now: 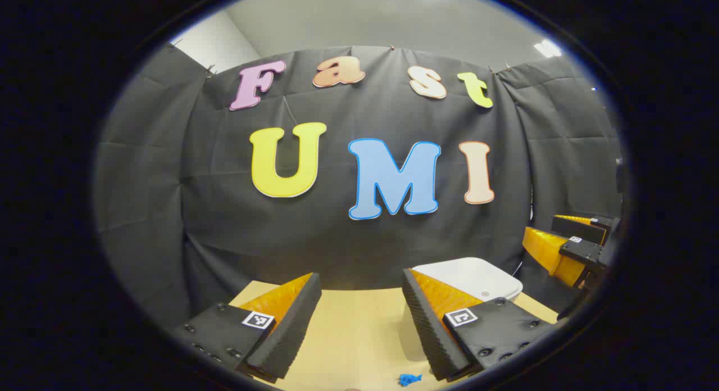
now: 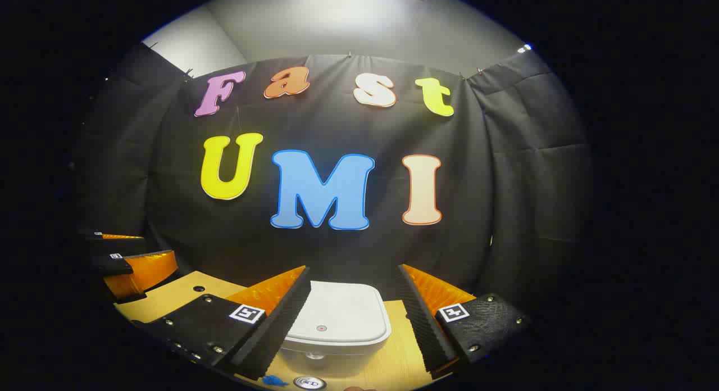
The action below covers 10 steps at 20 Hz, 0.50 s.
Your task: Press the lid of the desktop garbage bin to open it, pick up the crumpled paper on the desktop and throw it into the bin, then pick up the pop can on the desktop and drop it into the bin, and finally close the garbage bin lid.
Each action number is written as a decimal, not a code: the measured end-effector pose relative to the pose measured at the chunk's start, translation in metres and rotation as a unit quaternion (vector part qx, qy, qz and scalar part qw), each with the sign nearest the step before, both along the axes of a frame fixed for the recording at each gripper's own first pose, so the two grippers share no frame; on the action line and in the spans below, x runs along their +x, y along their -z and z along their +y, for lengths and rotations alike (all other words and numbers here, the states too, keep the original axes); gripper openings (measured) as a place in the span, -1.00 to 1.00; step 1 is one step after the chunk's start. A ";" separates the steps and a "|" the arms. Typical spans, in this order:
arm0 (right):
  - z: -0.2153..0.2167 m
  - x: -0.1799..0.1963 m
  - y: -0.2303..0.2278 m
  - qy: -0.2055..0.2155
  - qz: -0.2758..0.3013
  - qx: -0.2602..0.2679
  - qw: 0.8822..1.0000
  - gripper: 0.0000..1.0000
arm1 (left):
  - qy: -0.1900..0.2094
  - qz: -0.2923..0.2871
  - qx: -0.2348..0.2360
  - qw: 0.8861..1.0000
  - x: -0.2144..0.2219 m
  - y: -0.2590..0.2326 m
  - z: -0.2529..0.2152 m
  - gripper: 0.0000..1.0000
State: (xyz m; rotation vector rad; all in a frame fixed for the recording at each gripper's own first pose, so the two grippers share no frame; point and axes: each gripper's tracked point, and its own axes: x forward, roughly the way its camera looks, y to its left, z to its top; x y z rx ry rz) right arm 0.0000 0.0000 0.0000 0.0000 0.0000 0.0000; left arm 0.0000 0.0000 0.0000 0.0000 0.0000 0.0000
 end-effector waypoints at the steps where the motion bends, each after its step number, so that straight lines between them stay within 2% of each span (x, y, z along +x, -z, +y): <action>1: 0.000 0.001 0.004 -0.001 0.004 0.001 1.000 0.94 | 0.001 0.000 0.001 1.000 0.001 0.000 -0.001 0.89; 10: 0.002 0.008 0.015 -0.006 0.021 0.007 1.000 0.94 | 0.002 0.004 -0.003 1.000 0.010 0.001 -0.007 0.90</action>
